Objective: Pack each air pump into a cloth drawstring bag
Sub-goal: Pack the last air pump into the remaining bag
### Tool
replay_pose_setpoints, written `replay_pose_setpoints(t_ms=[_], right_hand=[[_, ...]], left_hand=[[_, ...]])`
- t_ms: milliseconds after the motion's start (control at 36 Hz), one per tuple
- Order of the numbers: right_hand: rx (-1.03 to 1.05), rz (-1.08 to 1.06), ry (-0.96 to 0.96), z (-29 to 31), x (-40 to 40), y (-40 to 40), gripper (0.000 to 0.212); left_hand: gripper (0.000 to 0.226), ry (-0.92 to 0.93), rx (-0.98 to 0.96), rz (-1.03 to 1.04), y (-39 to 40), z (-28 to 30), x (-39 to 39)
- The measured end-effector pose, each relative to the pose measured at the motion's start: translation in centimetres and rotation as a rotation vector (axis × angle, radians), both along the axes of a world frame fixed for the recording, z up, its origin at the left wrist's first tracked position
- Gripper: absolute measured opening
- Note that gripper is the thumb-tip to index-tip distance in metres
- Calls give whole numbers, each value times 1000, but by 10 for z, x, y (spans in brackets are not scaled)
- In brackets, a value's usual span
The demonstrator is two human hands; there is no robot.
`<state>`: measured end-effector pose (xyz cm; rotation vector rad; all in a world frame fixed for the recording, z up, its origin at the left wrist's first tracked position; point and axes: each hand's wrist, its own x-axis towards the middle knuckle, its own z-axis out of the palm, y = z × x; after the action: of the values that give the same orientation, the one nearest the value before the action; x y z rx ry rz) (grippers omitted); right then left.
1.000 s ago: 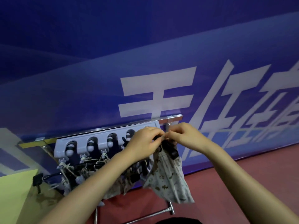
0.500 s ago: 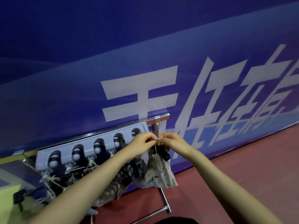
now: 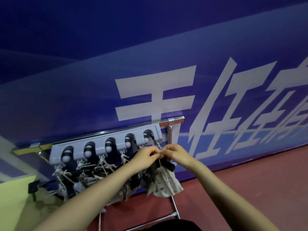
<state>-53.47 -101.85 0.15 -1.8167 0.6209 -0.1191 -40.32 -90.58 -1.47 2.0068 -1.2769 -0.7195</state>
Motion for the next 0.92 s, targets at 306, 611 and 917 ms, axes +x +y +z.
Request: replay_pose_setpoints(t_ms=[306,611,917], right_hand=[[-76,-84,-2,-22,21,-5,13],[-175,-41,-26,-32,19,-26,5],[-175,-7,-70,-39,22,-29,5]], left_hand=[[20,-62,150,54,-5,3,11],[20,-192,200,14,-12,6,10],[24,-340,173,96,-11,-2,-2]])
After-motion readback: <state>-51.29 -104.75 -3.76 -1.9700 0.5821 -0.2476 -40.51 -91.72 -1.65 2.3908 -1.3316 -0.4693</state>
